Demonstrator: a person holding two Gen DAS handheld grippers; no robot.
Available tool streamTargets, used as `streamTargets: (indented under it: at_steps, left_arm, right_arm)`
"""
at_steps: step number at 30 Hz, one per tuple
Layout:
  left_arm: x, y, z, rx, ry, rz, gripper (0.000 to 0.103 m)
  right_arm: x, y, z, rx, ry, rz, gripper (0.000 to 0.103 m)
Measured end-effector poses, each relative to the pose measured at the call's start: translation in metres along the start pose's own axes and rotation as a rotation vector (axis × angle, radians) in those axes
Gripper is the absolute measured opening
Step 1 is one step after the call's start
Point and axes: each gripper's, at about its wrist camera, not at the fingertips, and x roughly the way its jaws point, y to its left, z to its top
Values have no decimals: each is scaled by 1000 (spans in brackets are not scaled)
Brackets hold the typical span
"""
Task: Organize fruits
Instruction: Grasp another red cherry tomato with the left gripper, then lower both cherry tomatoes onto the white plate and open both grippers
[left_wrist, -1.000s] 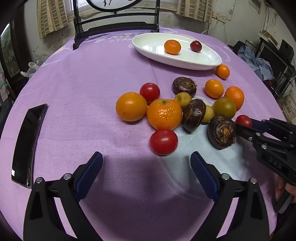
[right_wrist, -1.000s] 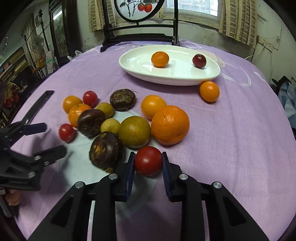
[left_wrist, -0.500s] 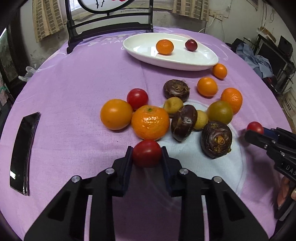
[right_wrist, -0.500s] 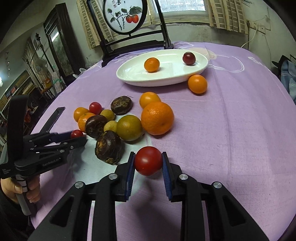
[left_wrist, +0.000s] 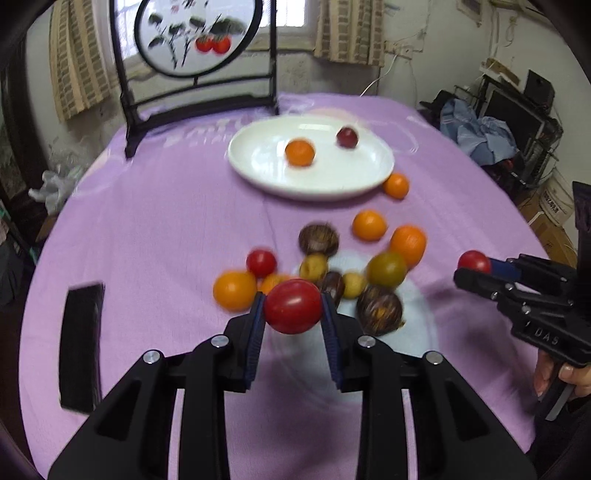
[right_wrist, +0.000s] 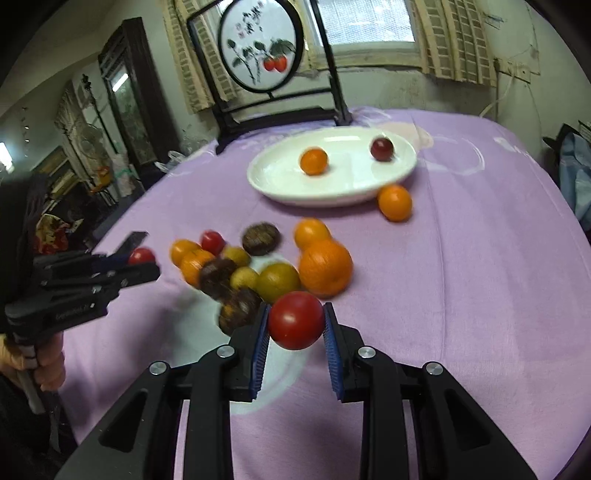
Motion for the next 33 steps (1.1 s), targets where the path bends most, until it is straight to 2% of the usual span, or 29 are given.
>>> streamTargets:
  at_steps: [5, 9, 11, 14, 18, 22, 25, 26, 27, 28, 29, 31, 33]
  left_arm:
    - [-4, -9, 53, 47, -72, -1, 29]
    - [26, -8, 95, 38, -95, 21, 29]
    - [50, -3, 107, 24, -77, 34, 29]
    - [89, 6, 116, -20, -9, 1, 29]
    - [136, 8, 126, -15, 64, 20, 29]
    - [164, 10, 142, -11, 77, 41, 29]
    - [181, 13, 154, -17, 94, 68, 31]
    - [185, 16, 158, -28, 98, 76, 39]
    - [185, 19, 162, -41, 96, 88, 54]
    - [182, 21, 165, -55, 85, 104, 63]
    - [175, 24, 167, -75, 53, 118, 74]
    - [159, 27, 166, -83, 2, 106, 76]
    - [148, 25, 165, -69, -8, 115, 76]
  right_arm:
    - [-9, 4, 44, -54, -74, -43, 29]
    - [8, -4, 83, -37, -94, -53, 29]
    - [25, -9, 97, -22, -78, -47, 29]
    - [51, -15, 105, -34, -50, -85, 29]
    - [103, -30, 115, -49, 41, -135, 29]
    - [140, -46, 124, -31, 103, -163, 29]
    - [156, -57, 131, -4, 112, -190, 30]
    - [157, -59, 134, -1, 99, -202, 32]
    - [156, -61, 135, 6, 80, -214, 44]
    - [151, -64, 136, 16, 55, -215, 52]
    - [147, -66, 137, 25, 34, -204, 52]
    - [136, -68, 136, 39, 13, -191, 52]
    - [125, -69, 132, 51, 0, -181, 52]
